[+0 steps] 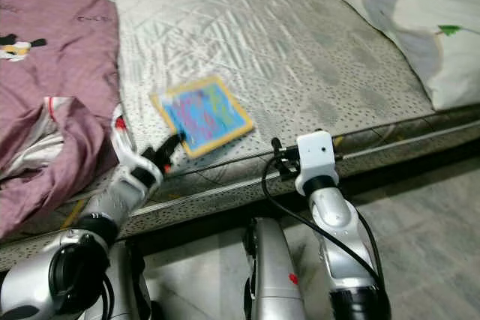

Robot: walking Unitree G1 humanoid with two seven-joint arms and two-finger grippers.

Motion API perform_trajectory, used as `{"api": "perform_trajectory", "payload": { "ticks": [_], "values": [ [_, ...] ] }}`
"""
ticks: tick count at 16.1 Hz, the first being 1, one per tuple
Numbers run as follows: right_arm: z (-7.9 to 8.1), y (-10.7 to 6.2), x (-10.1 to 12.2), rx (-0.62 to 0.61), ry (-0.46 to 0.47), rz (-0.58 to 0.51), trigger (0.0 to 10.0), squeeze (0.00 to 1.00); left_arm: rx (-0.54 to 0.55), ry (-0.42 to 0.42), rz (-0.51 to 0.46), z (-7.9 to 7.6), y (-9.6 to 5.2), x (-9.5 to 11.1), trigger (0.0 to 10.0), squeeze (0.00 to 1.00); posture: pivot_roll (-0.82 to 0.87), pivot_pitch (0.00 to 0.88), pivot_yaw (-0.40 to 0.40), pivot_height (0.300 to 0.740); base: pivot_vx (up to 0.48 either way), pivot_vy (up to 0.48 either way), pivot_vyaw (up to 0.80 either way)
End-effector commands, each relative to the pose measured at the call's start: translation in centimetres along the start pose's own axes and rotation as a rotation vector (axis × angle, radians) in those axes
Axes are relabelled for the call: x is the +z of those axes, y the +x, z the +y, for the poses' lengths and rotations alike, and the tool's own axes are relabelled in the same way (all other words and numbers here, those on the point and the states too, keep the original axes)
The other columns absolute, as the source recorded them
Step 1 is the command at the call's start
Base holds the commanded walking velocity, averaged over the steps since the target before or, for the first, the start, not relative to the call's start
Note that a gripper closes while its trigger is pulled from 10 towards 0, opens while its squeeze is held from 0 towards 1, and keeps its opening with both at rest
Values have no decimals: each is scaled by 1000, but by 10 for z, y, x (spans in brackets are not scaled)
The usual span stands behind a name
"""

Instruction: Clean up the room

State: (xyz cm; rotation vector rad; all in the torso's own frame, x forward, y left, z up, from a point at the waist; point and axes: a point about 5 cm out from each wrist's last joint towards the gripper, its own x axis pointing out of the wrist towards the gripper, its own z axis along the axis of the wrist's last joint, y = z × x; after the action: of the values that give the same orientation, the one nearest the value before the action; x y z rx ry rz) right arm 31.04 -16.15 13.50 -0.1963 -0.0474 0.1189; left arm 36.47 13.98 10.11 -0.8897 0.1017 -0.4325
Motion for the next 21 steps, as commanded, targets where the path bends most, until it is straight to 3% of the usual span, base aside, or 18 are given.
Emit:
{"api": "perform_trajectory", "payload": {
  "ticks": [1,2,3,6,7,10,15,21],
  "values": [
    [2,3,1,-10,31,-13,10000,0,-39,168,-65,-4,-1,24,0,0,-87,36,4,518,0,0,0],
    [7,7,2,-8,60,-22,10000,0,-37,270,-99,-6,-5,33,0,0,-66,23,7,518,0,0,0],
    [14,13,3,2,117,-31,10000,0,-46,452,-133,-11,-13,43,0,0,-31,0,11,518,0,0,0],
    [25,22,11,24,254,-63,10000,0,-33,682,-222,-24,-33,51,0,0,6,0,18,518,0,0,0],
    [28,27,14,21,263,-81,10000,0,-6,709,-261,-29,-45,46,0,0,22,0,22,518,0,0,0],
    [31,39,21,15,325,-109,10000,0,22,771,-275,-36,-58,33,0,0,40,0,25,518,0,0,0],
    [31,54,39,21,354,-185,10000,0,11,820,-239,-41,-56,25,0,0,35,0,28,527,0,0,0],
    [26,55,44,-25,381,-221,10000,0,18,879,-205,-45,-73,18,0,0,50,0,35,617,0,0,0]
  ]
}}
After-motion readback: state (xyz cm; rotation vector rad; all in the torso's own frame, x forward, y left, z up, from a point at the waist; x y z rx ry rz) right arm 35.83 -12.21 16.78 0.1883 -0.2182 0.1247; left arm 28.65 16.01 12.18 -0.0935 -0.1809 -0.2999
